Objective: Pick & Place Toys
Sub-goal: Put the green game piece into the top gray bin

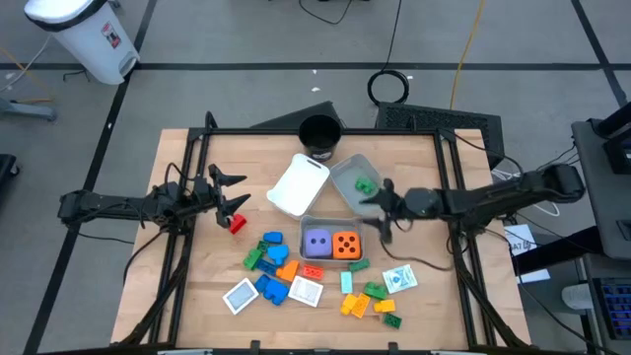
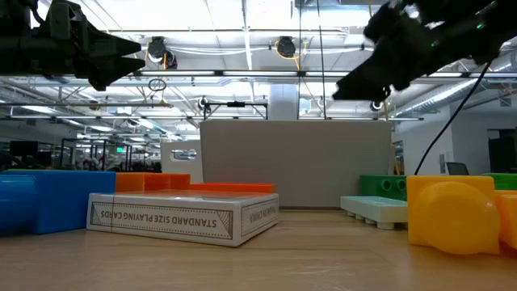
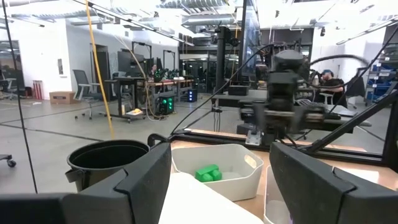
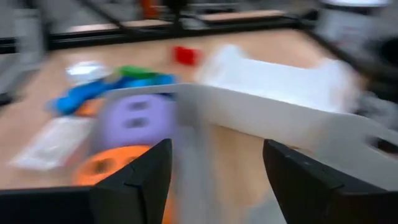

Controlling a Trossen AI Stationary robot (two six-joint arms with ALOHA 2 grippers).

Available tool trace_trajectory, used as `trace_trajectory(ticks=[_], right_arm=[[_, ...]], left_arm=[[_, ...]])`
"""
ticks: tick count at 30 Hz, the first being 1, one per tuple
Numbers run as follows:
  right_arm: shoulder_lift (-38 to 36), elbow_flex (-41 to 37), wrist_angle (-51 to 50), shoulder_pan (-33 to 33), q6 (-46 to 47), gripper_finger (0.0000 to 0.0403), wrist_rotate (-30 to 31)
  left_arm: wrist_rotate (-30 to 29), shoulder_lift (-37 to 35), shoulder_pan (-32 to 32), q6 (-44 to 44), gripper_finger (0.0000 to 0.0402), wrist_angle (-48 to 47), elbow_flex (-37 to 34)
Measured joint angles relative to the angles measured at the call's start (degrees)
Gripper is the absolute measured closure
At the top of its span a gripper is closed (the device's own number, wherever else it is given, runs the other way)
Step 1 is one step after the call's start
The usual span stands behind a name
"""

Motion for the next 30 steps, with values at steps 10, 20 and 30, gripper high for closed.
trace_trajectory(ticks=[10, 20, 30], right_arm=[[2.73, -4.9, 0.86, 16.61, 6.33, 0.0184, -4.02], [14.0, -8.07, 6.73, 22.56, 11.92, 0.0184, 6.83], [24.31, -8.07, 16.98, 22.25, 10.58, 0.0184, 2.71]], left_arm=[[0.0, 0.0, 0.01, -3.83, 0.0124, -0.11, 0.0], [0.0, 0.0, 0.0, -6.33, 0.0124, -0.34, 0.0], [0.0, -0.02, 0.0, -8.15, 0.0124, -0.39, 0.0]])
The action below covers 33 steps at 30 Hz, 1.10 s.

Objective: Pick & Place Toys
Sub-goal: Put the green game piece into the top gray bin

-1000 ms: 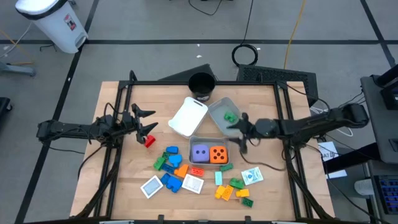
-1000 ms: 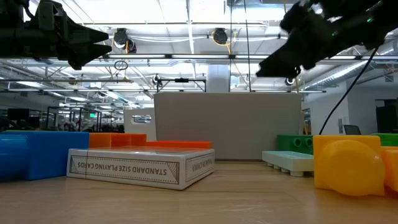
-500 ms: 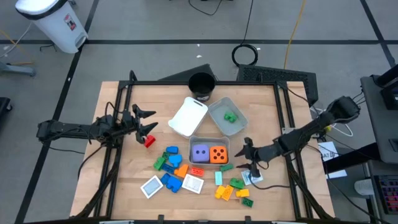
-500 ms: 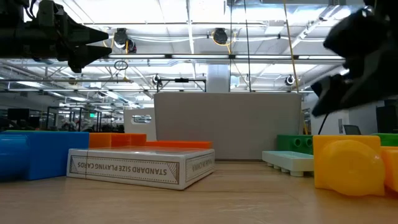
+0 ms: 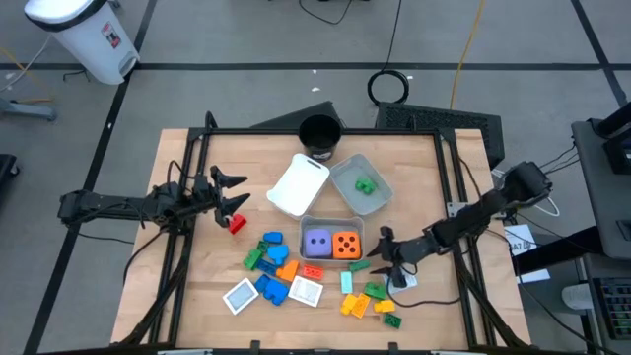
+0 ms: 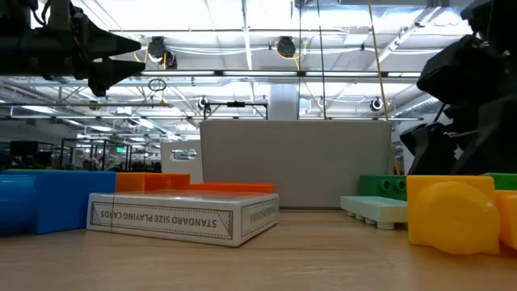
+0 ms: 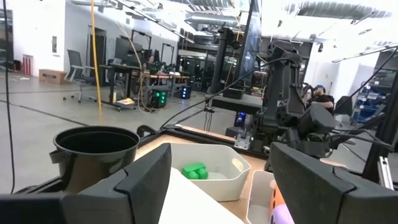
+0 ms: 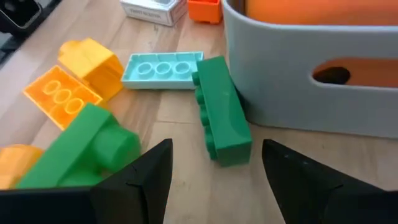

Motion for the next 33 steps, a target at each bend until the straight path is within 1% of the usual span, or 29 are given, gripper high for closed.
trace_trajectory(ticks=[3, 6, 12, 16, 26, 29, 33], right_arm=[[3.14, 0.0, 4.49, -0.02, -1.73, 0.0184, -0.03], [5.24, 0.0, 6.95, -0.13, -2.93, 0.0184, -0.02], [7.25, 0.02, 7.65, -1.26, -3.88, 0.0191, 0.02], [7.78, 0.07, 7.7, -1.86, -4.74, 0.0219, 0.04], [7.76, 0.04, 7.49, -1.92, -6.32, 0.0312, -0.18], [7.76, 0.04, 7.51, -1.92, -6.47, 0.0329, -0.48], [7.72, 0.04, 7.65, -1.92, -9.06, 0.0336, -3.15]], left_arm=[[0.0, 0.01, 0.0, -1.17, 0.0123, 0.0, 0.0], [0.0, 0.02, 0.0, -1.83, 0.0123, -0.02, 0.0], [0.0, 0.01, 0.0, -2.25, 0.0123, -0.02, 0.0], [0.0, 0.02, 0.0, -2.25, 0.0123, -0.02, 0.0], [0.0, 0.02, 0.0, -2.01, 0.0123, -0.02, 0.0], [0.0, 0.02, 0.0, -2.03, 0.0123, -0.02, 0.0], [0.0, 0.02, 0.0, -2.03, 0.0123, -0.02, 0.0]])
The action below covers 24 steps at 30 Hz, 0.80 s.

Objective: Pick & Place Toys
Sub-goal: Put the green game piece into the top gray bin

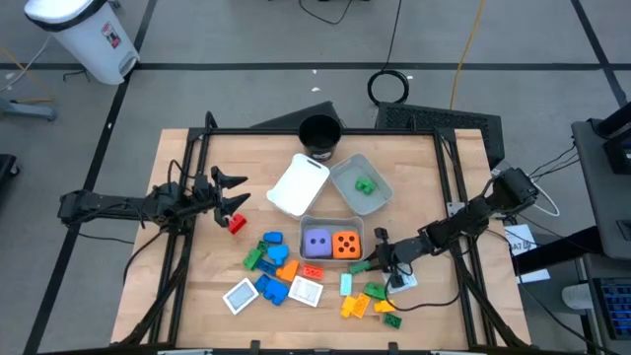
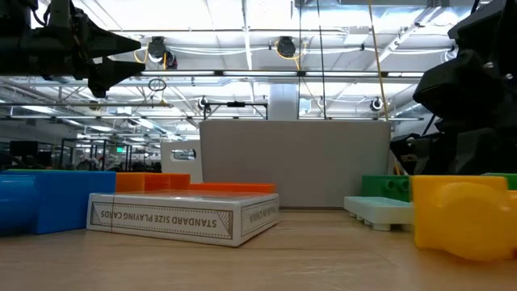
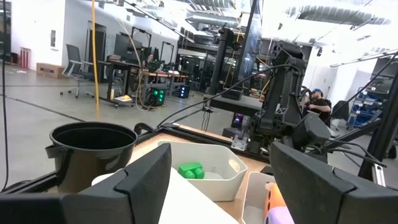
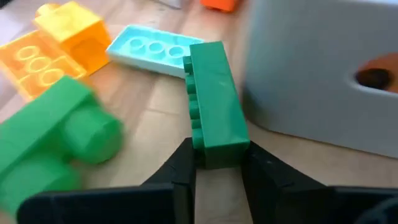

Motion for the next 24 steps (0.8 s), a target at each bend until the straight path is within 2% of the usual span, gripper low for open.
trace_trajectory(ticks=[9, 24], right_arm=[[-3.77, -0.02, -2.54, 0.15, -0.04, 0.0336, -3.08], [-23.16, -0.04, -14.11, 0.13, 3.43, 0.0334, -3.06]], left_arm=[[0.0, -0.02, 0.0, 0.0, 0.0123, 0.0, 0.0], [0.0, -0.02, 0.0, -0.04, 0.0123, 0.04, 0.0]])
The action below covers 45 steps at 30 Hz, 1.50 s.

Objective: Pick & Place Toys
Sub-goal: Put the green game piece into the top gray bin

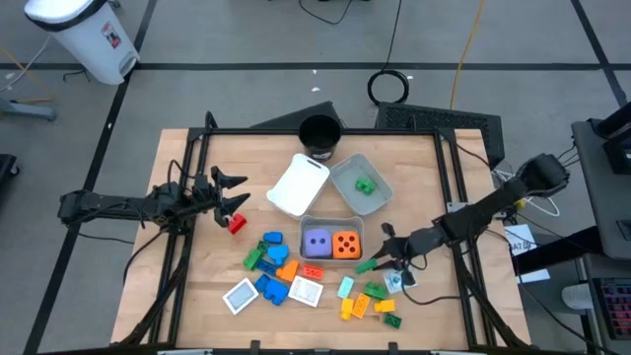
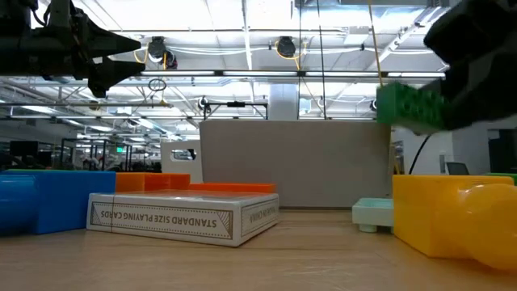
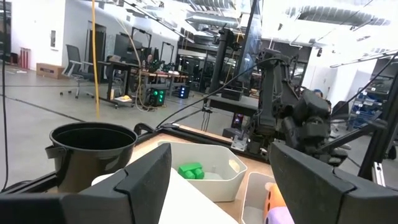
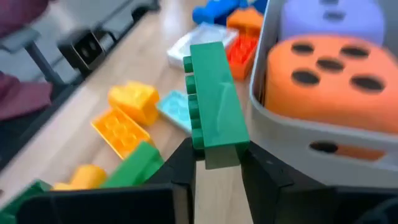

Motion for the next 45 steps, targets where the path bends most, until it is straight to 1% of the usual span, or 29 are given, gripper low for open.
trace_trajectory(ticks=[4, 7, 9, 11, 12, 14, 16, 17, 22, 26, 29, 33, 40, 45], right_arm=[[-5.62, 0.0, -0.28, -0.05, -1.41, 0.0336, 0.02], [-9.62, 0.0, 1.81, -1.04, -4.85, 0.0337, 0.39], [-11.59, 0.0, 5.46, -2.49, -7.23, 0.0334, 3.0], [-12.88, 0.0, 10.6, -4.61, -8.45, 0.0332, 6.98], [-13.19, 0.0, 12.99, -6.09, -8.58, 0.0332, 7.91], [-13.3, 0.02, 16.08, -9.5, -8.16, 0.0333, 7.91], [-13.23, 0.02, 16.23, -12.92, -7.04, 0.0336, 8.09], [-12.95, 0.02, 15.38, -14.64, -6.15, 0.0336, 8.47], [-10.66, 0.0, 6.82, -21.86, -2.3, 0.0331, 14.06], [-9.74, 0.0, 1.24, -26.93, -0.23, 0.0331, 13.84], [-9.57, 0.0, -3.0, -29.48, 1.2, 0.0335, 13.85], [-9.57, 0.0, -6.57, -30.98, 1.3, 0.0331, 13.81], [-9.57, 0.0, -11.78, -30.88, 1.3, 0.0326, 13.7], [-9.59, 0.0, -13.16, -30.88, 1.31, 0.0327, 13.68]], left_arm=[[0.0, 0.01, 0.0, 0.0, 0.0123, 0.0, 0.0], [0.0, 0.02, 0.0, 0.0, 0.0123, 0.0, 0.0], [0.0, 0.02, 0.02, 0.0, 0.0123, 0.16, 0.0], [0.0, 0.01, 0.01, 0.02, 0.0123, 0.28, 0.0], [0.0, 0.01, 0.0, 0.01, 0.0124, 0.33, 0.0], [0.0, 0.02, 0.0, 0.11, 0.0123, 0.35, 0.0], [0.0, 0.01, 0.01, 0.16, 0.0123, 0.35, 0.0], [0.0, 0.02, 0.02, 0.26, 0.0123, 0.35, 0.0], [0.0, 0.01, 0.0, 0.26, 0.0124, 0.37, 0.0], [-0.02, 0.0, 0.0, 0.26, 0.0123, 0.37, 0.0], [-0.02, 0.0, 0.0, 0.26, 0.0124, 0.39, 0.0], [-0.02, 0.02, 0.02, 0.26, 0.0123, 0.41, 0.0], [-0.02, 0.01, 0.01, 0.26, 0.0123, 0.41, 0.0], [-0.03, 0.01, 0.02, 0.26, 0.0123, 0.4, 0.0]])
